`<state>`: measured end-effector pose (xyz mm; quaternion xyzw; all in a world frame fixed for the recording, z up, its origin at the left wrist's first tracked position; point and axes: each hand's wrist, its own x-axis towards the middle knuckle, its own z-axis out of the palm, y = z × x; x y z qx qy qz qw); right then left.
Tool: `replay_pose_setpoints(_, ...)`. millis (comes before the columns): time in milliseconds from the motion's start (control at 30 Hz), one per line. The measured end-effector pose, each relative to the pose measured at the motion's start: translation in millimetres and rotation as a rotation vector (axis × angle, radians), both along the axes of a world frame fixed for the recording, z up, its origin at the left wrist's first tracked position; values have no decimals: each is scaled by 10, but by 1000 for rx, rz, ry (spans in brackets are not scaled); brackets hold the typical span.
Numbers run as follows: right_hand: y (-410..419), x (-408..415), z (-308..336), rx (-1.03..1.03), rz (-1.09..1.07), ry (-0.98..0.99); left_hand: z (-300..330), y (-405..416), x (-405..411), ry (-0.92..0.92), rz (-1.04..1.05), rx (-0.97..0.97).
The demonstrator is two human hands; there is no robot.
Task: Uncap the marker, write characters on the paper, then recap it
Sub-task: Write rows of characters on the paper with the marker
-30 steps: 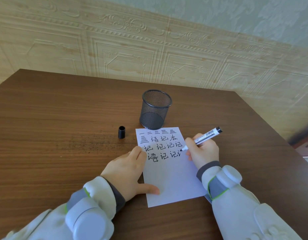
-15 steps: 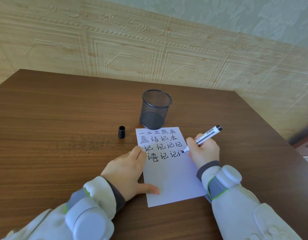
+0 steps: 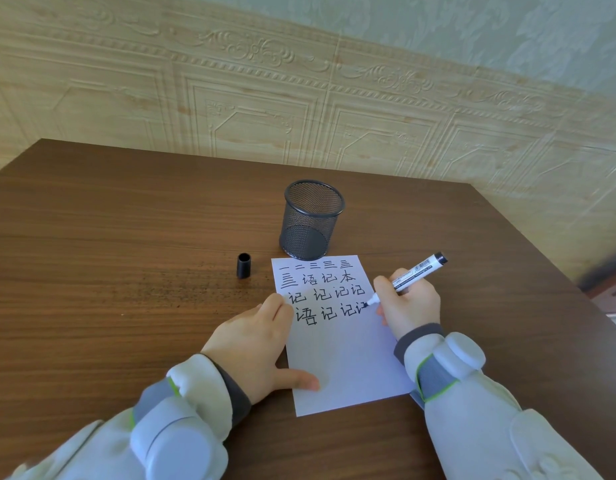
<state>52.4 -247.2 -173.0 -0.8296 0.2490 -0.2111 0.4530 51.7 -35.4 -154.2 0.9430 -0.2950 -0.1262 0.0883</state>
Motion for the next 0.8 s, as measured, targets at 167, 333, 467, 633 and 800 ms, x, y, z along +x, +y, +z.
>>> replay_pose_setpoints(167, 1, 3, -17, 4, 39, 18, 7, 27, 10, -8, 1, -5)
replay_pose_setpoints(333, 8, 4, -3, -10, 49, 37, -3, 18, 10, -6, 4, -10)
replay_pose_setpoints(467, -13, 8, -29, -2, 5, 24, 5, 18, 12, -2, 4, -5)
replay_pose_setpoints(633, -65, 33, -75, -17, -62, 16, 6, 27, 0, -1, 4, -8)
replay_pose_setpoints(800, -64, 35, -78, -16, -60, 26, 2, 24, 7, -2, 4, -3)
